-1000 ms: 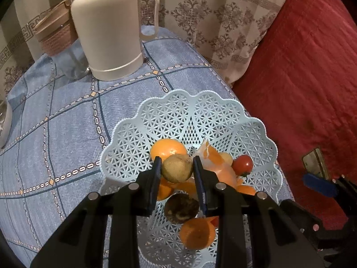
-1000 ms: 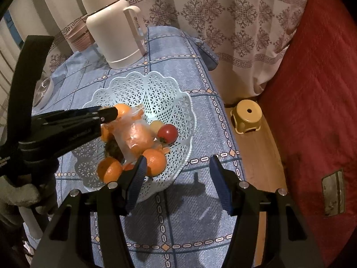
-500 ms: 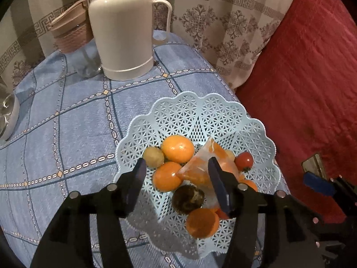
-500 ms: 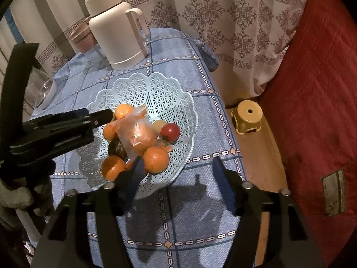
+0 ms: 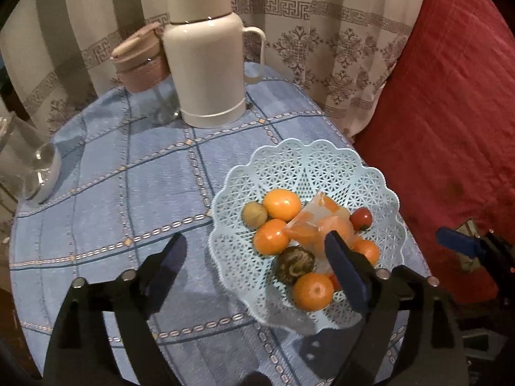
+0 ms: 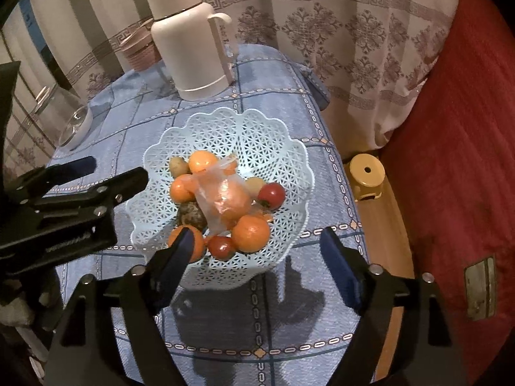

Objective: Organize fruits

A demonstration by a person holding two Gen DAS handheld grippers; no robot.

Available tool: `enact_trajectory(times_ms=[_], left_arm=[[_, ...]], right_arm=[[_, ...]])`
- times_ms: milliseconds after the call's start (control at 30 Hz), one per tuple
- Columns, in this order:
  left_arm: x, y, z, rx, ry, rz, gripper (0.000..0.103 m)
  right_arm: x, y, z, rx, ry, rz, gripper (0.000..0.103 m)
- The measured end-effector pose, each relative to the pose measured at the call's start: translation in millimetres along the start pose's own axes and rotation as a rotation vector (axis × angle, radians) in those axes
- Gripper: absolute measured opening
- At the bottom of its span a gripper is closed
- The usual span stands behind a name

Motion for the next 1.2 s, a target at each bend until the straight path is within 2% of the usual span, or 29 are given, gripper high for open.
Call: enact_trajectory(times_ms=[67, 133, 300, 400, 633, 833, 1200], left_arm=[[-3.0, -3.1, 6.5, 0.010, 0.024, 0.003, 0.089], [-6.6, -5.9, 13.9, 0.028, 0.044, 0.012, 0.090], [-15.4, -11.9, 27.8, 0.044, 0.069, 0.044, 0.093], [-19.8, -16.1, 33.5, 0.047, 0.106, 0.049, 0.098], [-29.5, -27.4, 46.8, 0.056, 0.181, 0.080, 0.098], [-35.0, -33.2, 54.3, 0.060, 0.204, 0.102, 0.098], [-32.2, -41.9, 54.3, 0.049, 0.195, 0.092, 0.098]], right_arm=[[-3.5, 0.0, 1.4, 0.005, -0.010, 0.010, 0.087], [-6.4, 0.2, 2.4, 0.009, -0.020, 0.018, 0.093], [-13.8, 1.1, 6.4, 0.031, -0.039, 0.047, 0.099], [-17.4, 0.5, 9.5, 0.045, -0.050, 0.066, 0.100], [-25.0, -0.4, 14.0, 0.059, -0.059, 0.092, 0.100], [-33.5, -1.6, 16.3, 0.067, -0.066, 0.126, 0.100], [-40.0, -9.0, 15.8, 0.061, -0.075, 0.147, 0.100]])
Point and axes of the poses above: each gripper's, at about its wrist camera, not at the fingertips, and z roughly against the way its jaws point, x to its right, y to its top, the point moved 6 cm from there along -z, roughly the way its jaws point, and after that the axes turned 9 degrees about -x, right-handed, at the moved point
